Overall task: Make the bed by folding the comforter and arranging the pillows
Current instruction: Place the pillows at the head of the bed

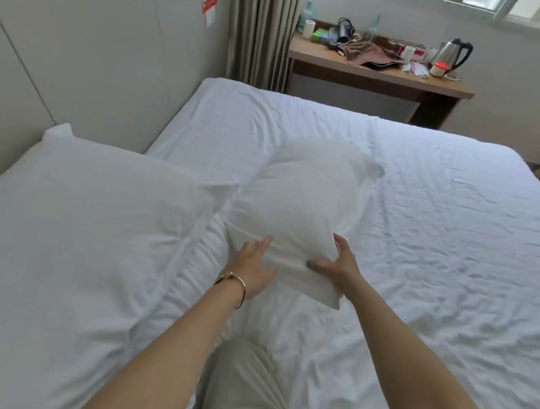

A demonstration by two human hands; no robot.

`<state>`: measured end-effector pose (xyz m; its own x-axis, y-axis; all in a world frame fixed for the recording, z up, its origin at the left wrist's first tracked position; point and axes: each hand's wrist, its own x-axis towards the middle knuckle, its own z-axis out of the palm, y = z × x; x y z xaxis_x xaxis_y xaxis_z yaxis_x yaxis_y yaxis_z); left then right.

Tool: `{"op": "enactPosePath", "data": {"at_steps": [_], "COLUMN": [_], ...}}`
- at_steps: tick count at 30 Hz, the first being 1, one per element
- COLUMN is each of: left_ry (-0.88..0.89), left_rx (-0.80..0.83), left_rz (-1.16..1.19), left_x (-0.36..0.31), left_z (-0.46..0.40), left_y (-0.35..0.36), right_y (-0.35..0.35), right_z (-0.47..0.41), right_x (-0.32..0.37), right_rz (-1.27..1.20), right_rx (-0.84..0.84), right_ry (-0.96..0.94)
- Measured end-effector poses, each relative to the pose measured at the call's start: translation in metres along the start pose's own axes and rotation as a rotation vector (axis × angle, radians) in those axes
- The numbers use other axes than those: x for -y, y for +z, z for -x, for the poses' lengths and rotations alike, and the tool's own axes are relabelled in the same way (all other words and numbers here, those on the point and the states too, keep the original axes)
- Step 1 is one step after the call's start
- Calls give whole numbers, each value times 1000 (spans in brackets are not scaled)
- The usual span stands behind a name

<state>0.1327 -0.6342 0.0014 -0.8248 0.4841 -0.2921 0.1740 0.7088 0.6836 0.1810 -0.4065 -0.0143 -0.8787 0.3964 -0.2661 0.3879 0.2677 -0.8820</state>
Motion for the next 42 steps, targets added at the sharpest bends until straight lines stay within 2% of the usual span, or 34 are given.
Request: {"op": "enactPosePath", "data": {"at_steps": [3, 6, 11, 17, 20, 25, 28, 30, 33, 36, 38, 42], "left_ry": [24, 29, 7, -47, -78, -61, -126, -155, -225, -474, -587, -504], "left_rx": [-1, 19, 111, 141, 221, 322, 296, 222, 102, -99, -135, -104], "left_rz": [49, 75, 29, -101, -183, -48, -70, -126, -165, 32, 197, 231], "left_x": [8, 19, 36, 32, 20, -12, -32, -42, -47, -36, -27, -42], "left_z": [48, 79, 105, 113, 128, 149, 152, 159, 163, 153, 147, 162], "left_y": [17, 35, 85, 147, 178, 244, 283, 305, 317, 314, 309, 320], "right_y": [2, -11, -55, -94, -128, -181, -201, -208, -209, -207, -202, -192], "right_z": [61, 114, 192, 269, 308, 370, 368, 359, 332, 295, 271, 263], "right_x": [-25, -54, -101, -130, -152, -215, -260, -287, -302, -296, -295, -306], "right_rz": [-67, -11, 213, 150, 150, 191, 233, 275, 257, 99, -52, -176], "right_rx": [-62, -91, -7, 42, 54, 84, 144, 187, 94, 40, 7, 34], "right_ry": [82, 159, 272, 320, 369, 440, 451, 490, 598, 533, 492, 408]}}
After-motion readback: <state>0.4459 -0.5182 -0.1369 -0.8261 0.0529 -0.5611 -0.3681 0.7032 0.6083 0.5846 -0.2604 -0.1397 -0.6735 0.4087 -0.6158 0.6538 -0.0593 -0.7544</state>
